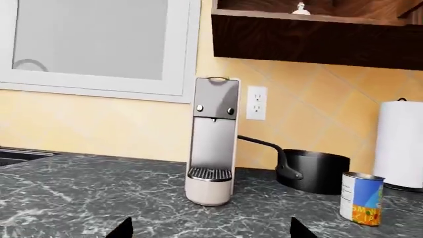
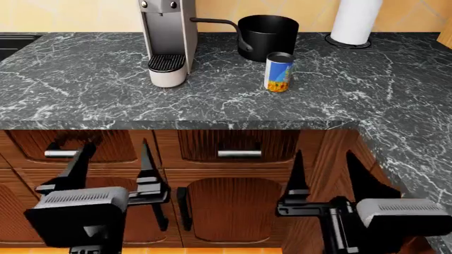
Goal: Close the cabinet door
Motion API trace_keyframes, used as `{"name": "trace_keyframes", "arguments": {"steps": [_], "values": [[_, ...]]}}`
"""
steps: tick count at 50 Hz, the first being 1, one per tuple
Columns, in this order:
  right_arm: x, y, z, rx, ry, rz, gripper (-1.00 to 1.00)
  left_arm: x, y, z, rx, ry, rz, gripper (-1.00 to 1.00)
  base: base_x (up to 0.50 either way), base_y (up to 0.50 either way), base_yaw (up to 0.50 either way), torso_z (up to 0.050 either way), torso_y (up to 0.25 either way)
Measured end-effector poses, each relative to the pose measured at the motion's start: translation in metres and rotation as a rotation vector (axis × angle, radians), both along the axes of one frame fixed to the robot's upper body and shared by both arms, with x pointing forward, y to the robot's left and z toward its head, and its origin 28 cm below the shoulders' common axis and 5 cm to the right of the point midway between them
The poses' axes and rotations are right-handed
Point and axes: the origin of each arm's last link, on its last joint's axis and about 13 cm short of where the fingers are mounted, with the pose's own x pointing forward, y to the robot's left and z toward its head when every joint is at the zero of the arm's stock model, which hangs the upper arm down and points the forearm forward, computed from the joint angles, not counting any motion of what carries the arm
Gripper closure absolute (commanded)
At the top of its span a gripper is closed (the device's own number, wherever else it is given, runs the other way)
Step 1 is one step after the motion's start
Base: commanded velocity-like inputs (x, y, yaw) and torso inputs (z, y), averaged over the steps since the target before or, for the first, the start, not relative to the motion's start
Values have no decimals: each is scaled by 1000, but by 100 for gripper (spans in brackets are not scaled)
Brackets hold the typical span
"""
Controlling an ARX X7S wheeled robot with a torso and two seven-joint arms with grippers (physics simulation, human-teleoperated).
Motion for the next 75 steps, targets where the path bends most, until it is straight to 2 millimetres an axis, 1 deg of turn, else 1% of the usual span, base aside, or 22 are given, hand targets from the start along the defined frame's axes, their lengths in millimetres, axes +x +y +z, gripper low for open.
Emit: {"name": "trace_keyframes", "arguments": {"steps": [5, 8, 11, 15, 18, 25, 31, 43, 50, 62, 75], "values": [[-10, -1, 28, -2, -89, -2, -100, -8, 1, 35, -6, -138, -5, -100, 0, 0, 0, 0, 0], [-11, -2, 49, 3, -170, 11, -100, -10, -1, 59, -12, -248, -18, -100, 0, 0, 0, 0, 0], [-10, 2, 73, 11, -269, 34, -100, -11, -6, 83, -26, -346, -50, -100, 0, 0, 0, 0, 0], [-12, 7, 99, 14, -356, 67, -100, -14, -10, 111, -56, -419, -87, -100, 0, 0, 0, 0, 0], [-15, 9, 113, 1, -387, 77, -100, -17, -12, 125, -65, -441, -96, -100, 0, 0, 0, 0, 0], [-23, 9, 135, -33, -427, 62, -100, -25, -10, 143, -60, -463, -86, -100, 0, 0, 0, 0, 0], [-26, 6, 143, -45, -431, 15, -100, -27, -7, 149, -52, -461, -66, -100, 0, 0, 0, 0, 0], [-27, -2, 149, -46, -423, -56, -100, -27, -3, 152, -44, -435, -55, -100, 0, 0, 0, 0, 0], [-26, -5, 149, -42, -413, -73, -100, -26, -2, 152, -39, -424, -50, -100, 0, 0, 0, 0, 0], [-21, -7, 147, -39, -390, -86, -100, -25, -1, 152, -29, -410, -43, -100, 0, -343, 0, 0, 0], [-18, -7, 145, -54, -388, -103, -100, -24, 0, 153, -21, -409, -28, -100, 0, 0, 0, 0, 0]]}}
